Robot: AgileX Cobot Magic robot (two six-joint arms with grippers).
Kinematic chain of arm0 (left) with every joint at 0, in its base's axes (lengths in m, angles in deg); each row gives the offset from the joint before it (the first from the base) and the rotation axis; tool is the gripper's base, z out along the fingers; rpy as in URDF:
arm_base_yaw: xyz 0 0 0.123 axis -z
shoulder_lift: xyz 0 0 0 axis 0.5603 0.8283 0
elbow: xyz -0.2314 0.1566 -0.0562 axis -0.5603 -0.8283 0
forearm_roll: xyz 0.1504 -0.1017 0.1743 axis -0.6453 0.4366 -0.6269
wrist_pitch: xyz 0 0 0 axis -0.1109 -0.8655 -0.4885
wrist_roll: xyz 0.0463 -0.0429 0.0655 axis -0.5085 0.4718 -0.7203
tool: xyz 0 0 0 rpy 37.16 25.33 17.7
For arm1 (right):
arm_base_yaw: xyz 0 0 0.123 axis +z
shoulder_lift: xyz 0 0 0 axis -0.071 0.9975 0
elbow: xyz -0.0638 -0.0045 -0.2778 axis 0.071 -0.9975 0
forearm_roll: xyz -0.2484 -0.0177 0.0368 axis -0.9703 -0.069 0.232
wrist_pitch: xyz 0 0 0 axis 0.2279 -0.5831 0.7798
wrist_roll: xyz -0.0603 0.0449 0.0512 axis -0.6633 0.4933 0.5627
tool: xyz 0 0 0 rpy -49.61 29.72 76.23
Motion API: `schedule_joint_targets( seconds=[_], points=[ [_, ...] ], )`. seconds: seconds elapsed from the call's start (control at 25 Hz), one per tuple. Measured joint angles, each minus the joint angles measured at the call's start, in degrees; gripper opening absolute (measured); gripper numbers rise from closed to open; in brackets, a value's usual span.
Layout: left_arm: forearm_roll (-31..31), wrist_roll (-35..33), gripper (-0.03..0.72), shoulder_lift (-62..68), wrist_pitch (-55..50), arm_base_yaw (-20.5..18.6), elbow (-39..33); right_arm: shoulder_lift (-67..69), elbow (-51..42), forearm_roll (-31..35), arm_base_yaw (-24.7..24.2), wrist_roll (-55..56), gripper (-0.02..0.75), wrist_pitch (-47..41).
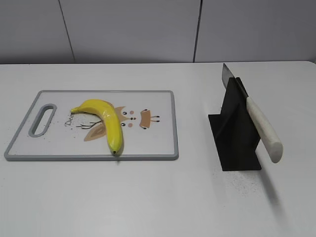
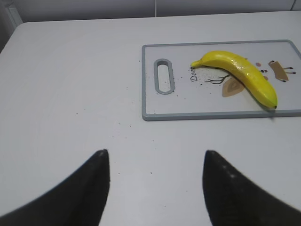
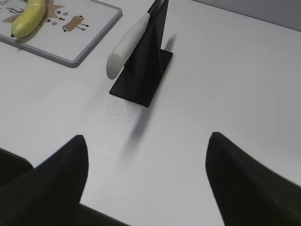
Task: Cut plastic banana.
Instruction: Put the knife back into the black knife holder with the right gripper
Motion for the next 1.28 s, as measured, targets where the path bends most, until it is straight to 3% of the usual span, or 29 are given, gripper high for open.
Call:
schedule_joint_targets(
  seconds=[0.72, 1.28],
  points=[
    [0.12, 0.0, 0.586, 0.0, 0.0, 0.0, 0.0, -0.26, 0.0, 0.0, -1.09, 0.0, 0.58, 0.0],
    [0.12, 0.0, 0.586, 0.0, 0.0, 0.0, 0.0, -0.26, 0.0, 0.0, -16.83, 0.0, 0.58, 0.0]
  ],
)
